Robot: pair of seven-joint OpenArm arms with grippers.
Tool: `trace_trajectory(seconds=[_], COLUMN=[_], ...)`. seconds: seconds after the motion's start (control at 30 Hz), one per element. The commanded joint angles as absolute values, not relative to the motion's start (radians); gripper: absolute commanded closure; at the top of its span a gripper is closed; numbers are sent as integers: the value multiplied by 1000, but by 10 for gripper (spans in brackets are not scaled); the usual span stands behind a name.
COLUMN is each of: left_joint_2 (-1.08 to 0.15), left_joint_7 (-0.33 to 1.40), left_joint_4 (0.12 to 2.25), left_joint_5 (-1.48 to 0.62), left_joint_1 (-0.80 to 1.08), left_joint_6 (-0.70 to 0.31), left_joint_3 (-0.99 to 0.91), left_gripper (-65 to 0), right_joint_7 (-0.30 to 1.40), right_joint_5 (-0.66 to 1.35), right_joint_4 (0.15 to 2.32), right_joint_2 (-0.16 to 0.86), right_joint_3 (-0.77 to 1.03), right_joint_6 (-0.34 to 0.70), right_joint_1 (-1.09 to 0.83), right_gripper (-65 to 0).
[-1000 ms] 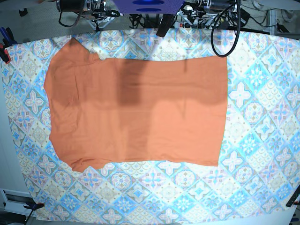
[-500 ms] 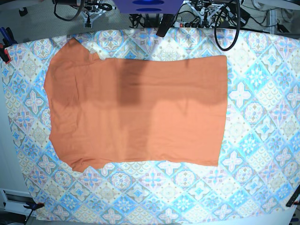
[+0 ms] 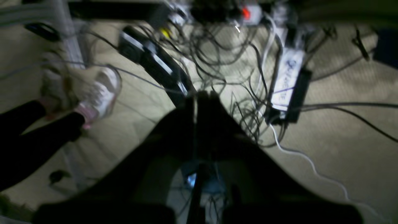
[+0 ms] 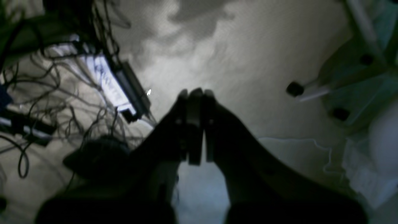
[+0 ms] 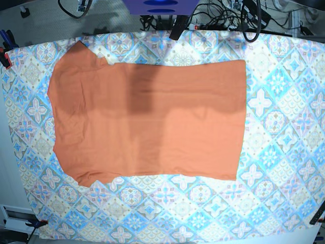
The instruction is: Fold the T-shirt properly
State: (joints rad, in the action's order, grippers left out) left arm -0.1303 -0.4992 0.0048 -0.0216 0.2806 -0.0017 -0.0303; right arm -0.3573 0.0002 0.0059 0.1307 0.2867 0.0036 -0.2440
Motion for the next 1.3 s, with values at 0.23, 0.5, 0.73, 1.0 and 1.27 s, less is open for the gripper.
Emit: trace_trajectory(seconds=[0.23, 0.5, 0.73, 1.0, 1.27], left_joint_2=[-128, -105, -105, -85, -50], left_joint_7=[-771, -975, -1204, -1251, -1248], left_joint_4=[1, 0, 0, 150, 690], left_joint_5=[-90, -128, -200, -262, -251], left_joint_1=[341, 389, 401, 463, 659], left_joint_6=[4, 7, 5, 5, 5], left_joint_3=[-30, -53, -124, -131, -128], left_gripper=[0, 0, 0, 0, 0], right_joint_7=[-679, -1152, -1300, -1302, -1302], right_joint_5=[2, 2, 2, 2, 2], right_joint_4=[0, 0, 5, 38, 377], right_joint_2=[134, 105, 84, 84, 62], right_joint_3=[331, 340, 340, 341, 341], right_joint_6=[1, 1, 1, 1, 1], right_joint_1=[-337, -469, -526, -530, -662], right_gripper=[0, 0, 0, 0, 0])
